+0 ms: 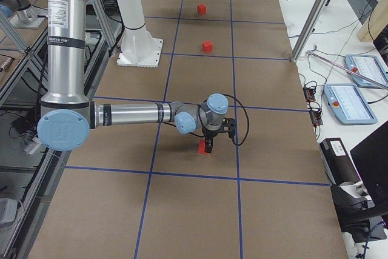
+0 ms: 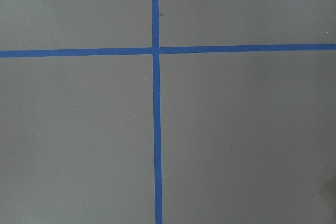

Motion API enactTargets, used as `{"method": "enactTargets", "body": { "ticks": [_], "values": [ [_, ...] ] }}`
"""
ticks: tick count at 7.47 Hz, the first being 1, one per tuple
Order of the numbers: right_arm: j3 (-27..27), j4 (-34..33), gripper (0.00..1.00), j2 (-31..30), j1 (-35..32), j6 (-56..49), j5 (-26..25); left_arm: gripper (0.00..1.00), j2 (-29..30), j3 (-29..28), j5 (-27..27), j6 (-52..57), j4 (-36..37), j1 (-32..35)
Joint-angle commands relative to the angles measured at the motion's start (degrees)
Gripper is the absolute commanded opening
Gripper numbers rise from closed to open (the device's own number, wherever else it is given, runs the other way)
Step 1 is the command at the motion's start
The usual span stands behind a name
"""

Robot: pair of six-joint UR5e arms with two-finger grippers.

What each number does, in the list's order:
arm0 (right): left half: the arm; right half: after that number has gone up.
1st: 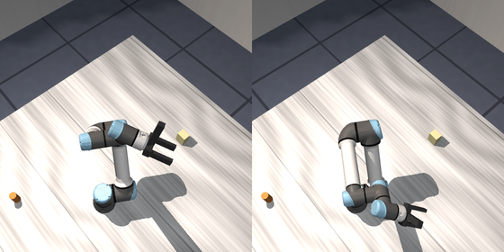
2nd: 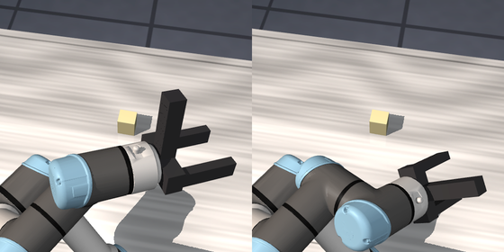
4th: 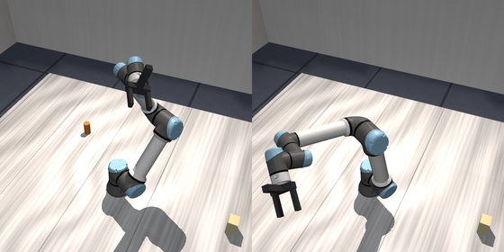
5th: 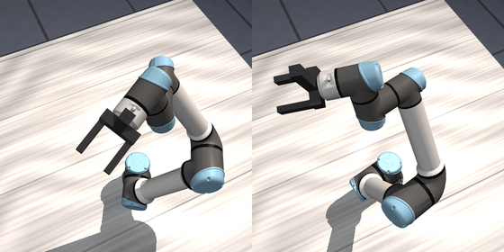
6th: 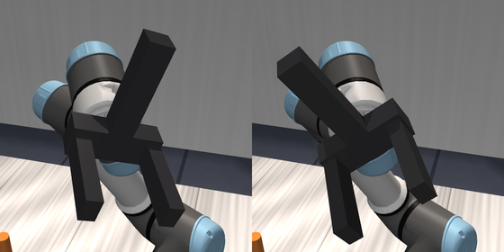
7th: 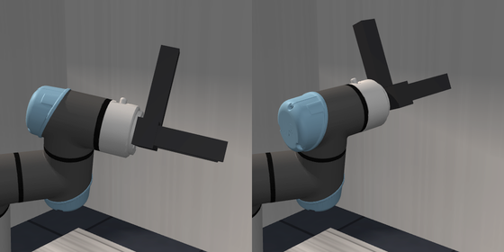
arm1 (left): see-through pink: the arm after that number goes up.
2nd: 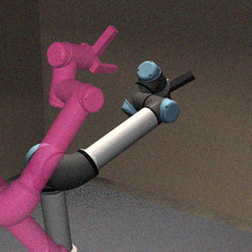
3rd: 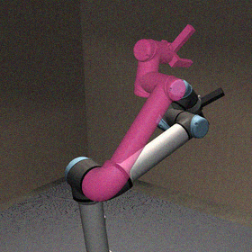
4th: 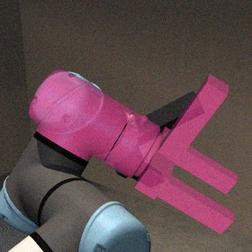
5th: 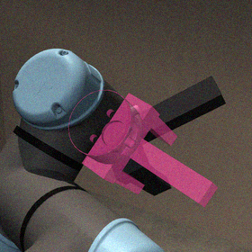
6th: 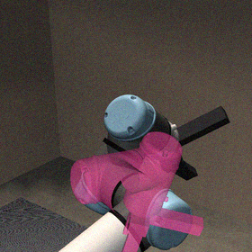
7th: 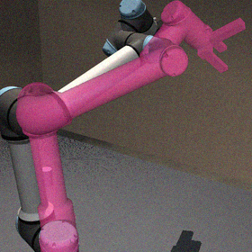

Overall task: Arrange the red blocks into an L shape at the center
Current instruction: 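Lower the right gripper onto the red cube on its side and grasp it, then carry the red cube with the right gripper toward the center cube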

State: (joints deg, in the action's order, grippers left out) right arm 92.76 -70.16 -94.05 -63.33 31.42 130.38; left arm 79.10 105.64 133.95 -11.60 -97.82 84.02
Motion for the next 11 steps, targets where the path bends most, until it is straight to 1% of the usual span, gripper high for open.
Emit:
{"method": "enactTargets", "body": {
  "ticks": [1, 2, 3, 4, 5, 6, 7, 8, 9, 10, 11],
  "values": [
    [-1.9, 0.3, 0.96, 0.2, 0.8, 0.2, -0.4, 1.00, 0.0, 0.1, 0.0, 0.0, 0.0, 0.0],
    [-2.0, 0.2, 0.94, 0.3, 0.8, 0.3, -0.3, 1.00, 0.0, 0.1, 0.0, 0.0, 0.0, 0.0],
    [-2.3, 0.2, 0.66, 0.3, 1.0, 0.3, -0.4, 1.00, 0.0, 0.2, 0.1, 0.0, -0.1, 0.0],
    [-2.5, 0.2, 0.07, 0.2, 1.0, 0.2, -0.5, 1.00, 0.0, 0.2, 0.1, 0.0, -0.1, 0.0],
    [-2.4, 0.3, 0.00, 0.2, 0.9, 0.1, -0.4, 1.00, 0.0, 0.3, 0.3, 0.0, 0.0, 0.0],
    [-0.8, 0.3, 0.00, 0.1, 0.8, 0.2, 0.1, 1.00, 0.0, 0.3, 0.8, 0.0, 0.0, 0.0],
    [4.5, -1.1, 0.00, 0.2, 0.8, 1.5, 0.2, 1.00, 0.0, 0.4, 0.9, 0.0, 0.0, 0.0],
    [10.5, -4.0, 0.00, 1.2, 1.9, 4.2, 0.3, 1.00, 0.0, 0.6, 0.9, 0.0, 0.0, 0.0],
    [13.4, -5.0, 0.00, 3.6, 4.3, 8.2, 0.1, 1.00, 0.0, 0.6, 0.9, 0.0, -0.1, 0.0],
    [13.9, -5.0, 0.00, 8.2, 9.6, 16.1, -1.2, 1.00, 0.0, 0.6, 0.9, 0.0, -0.1, 0.0],
    [14.1, -5.1, 0.00, 13.7, 15.9, 27.4, -5.5, 1.00, 0.0, 0.6, 1.0, 0.0, -0.1, 0.0]
  ]
}}
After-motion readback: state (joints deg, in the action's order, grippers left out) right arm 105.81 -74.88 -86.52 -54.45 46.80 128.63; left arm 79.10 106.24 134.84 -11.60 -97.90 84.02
